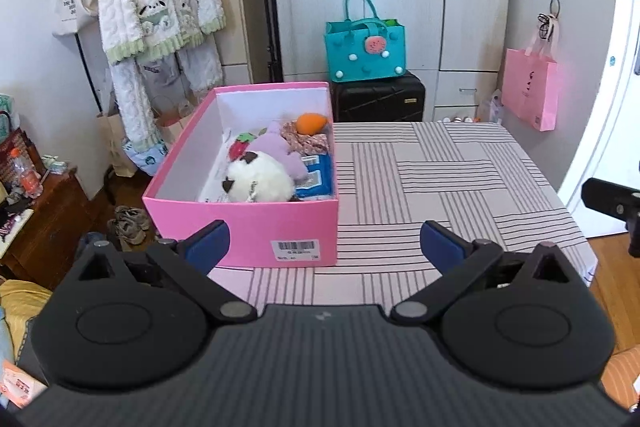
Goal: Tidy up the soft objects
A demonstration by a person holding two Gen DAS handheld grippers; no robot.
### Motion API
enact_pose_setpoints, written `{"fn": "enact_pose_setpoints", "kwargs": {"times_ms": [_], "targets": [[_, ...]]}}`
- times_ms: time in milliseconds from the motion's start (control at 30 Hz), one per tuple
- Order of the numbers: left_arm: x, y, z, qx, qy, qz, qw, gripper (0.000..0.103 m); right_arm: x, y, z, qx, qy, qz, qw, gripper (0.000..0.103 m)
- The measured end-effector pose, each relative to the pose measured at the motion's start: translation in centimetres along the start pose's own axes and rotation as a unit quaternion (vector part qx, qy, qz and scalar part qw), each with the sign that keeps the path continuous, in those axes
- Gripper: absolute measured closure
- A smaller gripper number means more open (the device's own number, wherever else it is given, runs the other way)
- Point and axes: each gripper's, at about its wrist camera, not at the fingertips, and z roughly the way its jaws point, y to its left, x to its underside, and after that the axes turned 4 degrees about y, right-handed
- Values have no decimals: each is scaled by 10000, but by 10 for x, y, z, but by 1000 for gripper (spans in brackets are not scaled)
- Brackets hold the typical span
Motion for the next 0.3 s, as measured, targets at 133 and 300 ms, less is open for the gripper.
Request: {"fn": "enact_pose_setpoints", "kwargs": {"times_ms": [133, 300], "targets": [[0, -3, 0, -53, -10, 83, 10000, 0, 0, -1, 1, 6, 9, -6, 10000, 0], [-1, -3, 0, -78, -14, 86, 9999, 0, 0, -1, 2, -2, 13, -13, 10000, 0]]}}
